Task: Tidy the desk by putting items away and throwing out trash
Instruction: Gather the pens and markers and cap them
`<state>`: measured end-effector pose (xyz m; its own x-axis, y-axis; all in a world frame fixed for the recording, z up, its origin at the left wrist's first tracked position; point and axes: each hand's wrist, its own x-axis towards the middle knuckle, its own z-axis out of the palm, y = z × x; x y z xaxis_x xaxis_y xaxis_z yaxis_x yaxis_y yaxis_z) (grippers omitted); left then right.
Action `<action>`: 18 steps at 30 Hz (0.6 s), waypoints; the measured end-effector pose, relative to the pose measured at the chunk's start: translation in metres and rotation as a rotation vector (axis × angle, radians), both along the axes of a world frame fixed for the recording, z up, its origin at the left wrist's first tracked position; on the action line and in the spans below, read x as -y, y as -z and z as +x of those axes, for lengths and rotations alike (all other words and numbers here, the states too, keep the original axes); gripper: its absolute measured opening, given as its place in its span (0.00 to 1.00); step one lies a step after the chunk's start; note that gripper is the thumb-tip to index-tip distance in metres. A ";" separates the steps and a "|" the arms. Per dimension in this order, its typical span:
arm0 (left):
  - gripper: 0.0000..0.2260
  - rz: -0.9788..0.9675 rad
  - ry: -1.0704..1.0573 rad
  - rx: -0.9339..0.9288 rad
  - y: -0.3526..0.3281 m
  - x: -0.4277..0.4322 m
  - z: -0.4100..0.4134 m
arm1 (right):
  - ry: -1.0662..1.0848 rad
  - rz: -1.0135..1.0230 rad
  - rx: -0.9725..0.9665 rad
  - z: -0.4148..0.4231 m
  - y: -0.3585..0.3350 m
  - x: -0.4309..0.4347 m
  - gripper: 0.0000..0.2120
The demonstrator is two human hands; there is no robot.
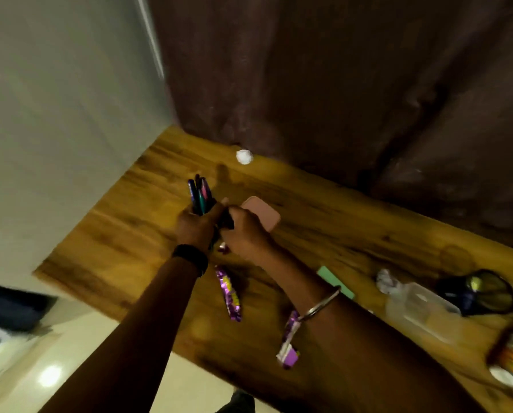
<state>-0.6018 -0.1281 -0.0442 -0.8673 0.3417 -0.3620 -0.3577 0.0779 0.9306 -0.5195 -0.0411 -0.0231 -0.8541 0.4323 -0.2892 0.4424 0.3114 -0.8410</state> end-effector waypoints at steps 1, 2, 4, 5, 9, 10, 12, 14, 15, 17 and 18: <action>0.16 -0.020 0.019 -0.027 -0.003 -0.014 0.008 | 0.025 0.009 0.000 0.012 -0.003 -0.011 0.14; 0.14 -0.035 0.056 -0.032 -0.006 -0.028 0.017 | 0.077 0.002 -0.017 0.025 -0.005 -0.023 0.10; 0.11 -0.011 0.126 -0.019 -0.010 -0.055 0.038 | 0.207 -0.008 -0.037 0.052 -0.012 -0.044 0.06; 0.13 0.008 0.165 -0.014 -0.010 -0.068 0.050 | 0.252 0.000 -0.032 0.066 -0.013 -0.054 0.08; 0.16 0.016 0.274 -0.036 -0.024 -0.117 0.111 | 0.395 0.019 -0.037 0.126 -0.013 -0.093 0.09; 0.15 0.030 0.311 -0.022 -0.028 -0.128 0.127 | 0.461 0.016 -0.059 0.142 -0.015 -0.101 0.10; 0.16 0.085 0.398 0.011 -0.032 -0.149 0.158 | 0.604 -0.011 -0.098 0.172 -0.015 -0.119 0.11; 0.18 0.107 0.458 0.021 -0.035 -0.169 0.188 | 0.725 -0.057 -0.139 0.201 -0.021 -0.138 0.07; 0.17 0.118 0.485 0.039 -0.038 -0.179 0.204 | 0.775 -0.074 -0.147 0.214 -0.025 -0.147 0.05; 0.14 0.161 0.567 0.084 -0.043 -0.198 0.235 | 0.838 -0.087 -0.154 0.244 -0.032 -0.164 0.05; 0.14 0.175 0.612 0.109 -0.045 -0.208 0.249 | 0.858 -0.090 -0.156 0.258 -0.035 -0.172 0.05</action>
<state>-0.3525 0.0794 0.0008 -0.4580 0.8249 -0.3312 -0.3899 0.1484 0.9088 -0.2613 0.1305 0.0117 -0.2770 0.9250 -0.2602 0.3710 -0.1468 -0.9170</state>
